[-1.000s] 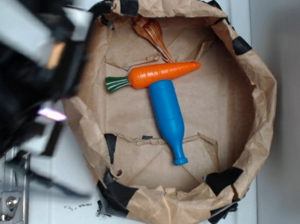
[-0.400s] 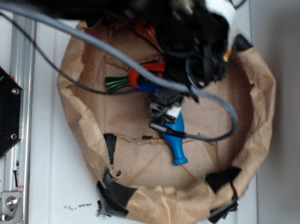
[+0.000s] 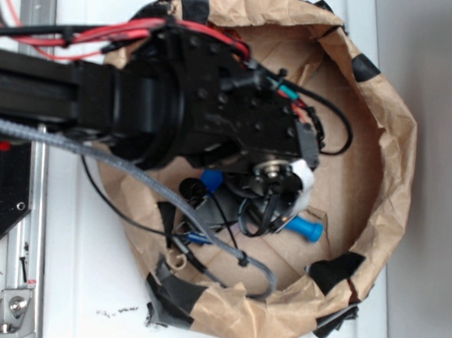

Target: Grab the blue bottle.

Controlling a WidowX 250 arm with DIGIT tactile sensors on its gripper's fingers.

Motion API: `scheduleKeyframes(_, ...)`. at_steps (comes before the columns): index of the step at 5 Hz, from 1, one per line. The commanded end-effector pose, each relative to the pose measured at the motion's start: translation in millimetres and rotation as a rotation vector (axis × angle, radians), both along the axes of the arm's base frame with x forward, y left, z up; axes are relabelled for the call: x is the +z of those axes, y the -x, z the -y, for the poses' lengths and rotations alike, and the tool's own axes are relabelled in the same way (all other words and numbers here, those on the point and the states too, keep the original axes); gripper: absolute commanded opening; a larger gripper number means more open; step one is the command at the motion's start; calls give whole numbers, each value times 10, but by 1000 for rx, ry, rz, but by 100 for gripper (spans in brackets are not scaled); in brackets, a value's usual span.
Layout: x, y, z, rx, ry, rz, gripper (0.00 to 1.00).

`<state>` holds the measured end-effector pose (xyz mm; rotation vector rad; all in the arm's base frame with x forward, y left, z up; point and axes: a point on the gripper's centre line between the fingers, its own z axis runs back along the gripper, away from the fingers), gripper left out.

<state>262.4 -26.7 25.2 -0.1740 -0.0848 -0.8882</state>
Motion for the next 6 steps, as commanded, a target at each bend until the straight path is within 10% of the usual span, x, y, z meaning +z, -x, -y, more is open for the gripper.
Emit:
scheduleKeyframes(1,194,-85,-24,107,-39,102,0)
scheduleKeyframes(3,1216,-228,-255,535,-197,277,0)
scheduleKeyframes(6,1840,-12,-298,871,-199,172,0)
